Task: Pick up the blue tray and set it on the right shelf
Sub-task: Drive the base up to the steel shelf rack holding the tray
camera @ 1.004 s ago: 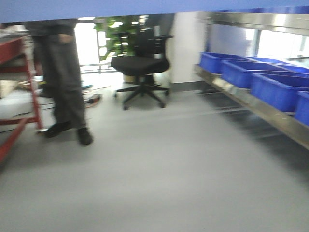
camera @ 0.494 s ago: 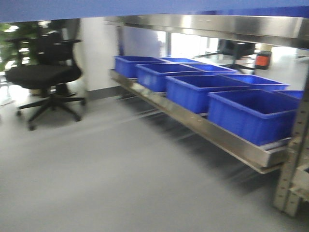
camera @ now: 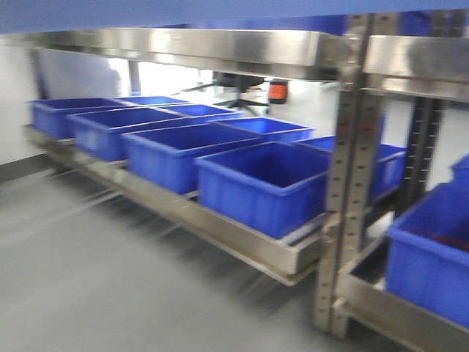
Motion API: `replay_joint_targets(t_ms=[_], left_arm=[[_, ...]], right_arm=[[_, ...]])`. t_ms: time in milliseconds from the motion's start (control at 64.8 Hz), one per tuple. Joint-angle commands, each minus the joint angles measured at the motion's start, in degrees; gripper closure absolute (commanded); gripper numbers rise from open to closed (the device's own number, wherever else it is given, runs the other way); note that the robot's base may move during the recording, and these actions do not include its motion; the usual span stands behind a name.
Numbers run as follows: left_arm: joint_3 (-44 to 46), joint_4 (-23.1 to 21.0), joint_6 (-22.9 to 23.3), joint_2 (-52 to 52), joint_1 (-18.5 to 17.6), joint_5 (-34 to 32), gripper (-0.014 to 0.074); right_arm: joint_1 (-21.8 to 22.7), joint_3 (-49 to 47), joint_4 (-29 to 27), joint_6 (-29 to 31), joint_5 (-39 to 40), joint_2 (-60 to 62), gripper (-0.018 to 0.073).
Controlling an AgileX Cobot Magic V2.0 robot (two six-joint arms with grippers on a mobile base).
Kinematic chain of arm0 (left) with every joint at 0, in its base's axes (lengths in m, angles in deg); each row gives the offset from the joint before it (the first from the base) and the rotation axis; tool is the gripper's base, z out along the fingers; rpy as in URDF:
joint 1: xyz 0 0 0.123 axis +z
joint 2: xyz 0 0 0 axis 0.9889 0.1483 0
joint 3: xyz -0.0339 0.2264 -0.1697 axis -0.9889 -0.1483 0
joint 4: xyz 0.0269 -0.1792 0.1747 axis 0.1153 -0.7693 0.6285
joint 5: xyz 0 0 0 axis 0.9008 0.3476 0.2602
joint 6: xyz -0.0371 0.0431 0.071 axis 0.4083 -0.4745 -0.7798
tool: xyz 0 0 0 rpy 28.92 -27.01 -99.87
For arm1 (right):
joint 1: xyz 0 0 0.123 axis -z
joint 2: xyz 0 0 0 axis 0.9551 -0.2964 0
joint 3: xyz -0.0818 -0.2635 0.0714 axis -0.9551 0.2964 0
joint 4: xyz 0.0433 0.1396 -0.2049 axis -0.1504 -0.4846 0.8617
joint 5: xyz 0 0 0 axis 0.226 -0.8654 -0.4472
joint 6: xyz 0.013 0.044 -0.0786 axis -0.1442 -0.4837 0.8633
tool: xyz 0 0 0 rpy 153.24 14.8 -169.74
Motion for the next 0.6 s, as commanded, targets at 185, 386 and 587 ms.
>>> replay_joint_targets(t_ms=[185,386,587], left_arm=[[1.7,-2.2,-1.0,-1.9,-0.7,4.2,0.0645],[1.7,-2.2,-1.0,-1.9,-0.7,4.2,0.0645],[1.7,-2.2,-1.0,-1.9,-0.7,4.2,0.0645]], right_arm=[[-0.3,-1.8,0.2,1.7,4.4,1.4,0.0504],[-0.3,-1.8,0.2,1.7,4.4,1.4,0.0504],[-0.3,-1.8,0.2,1.7,4.4,1.4,0.0504]])
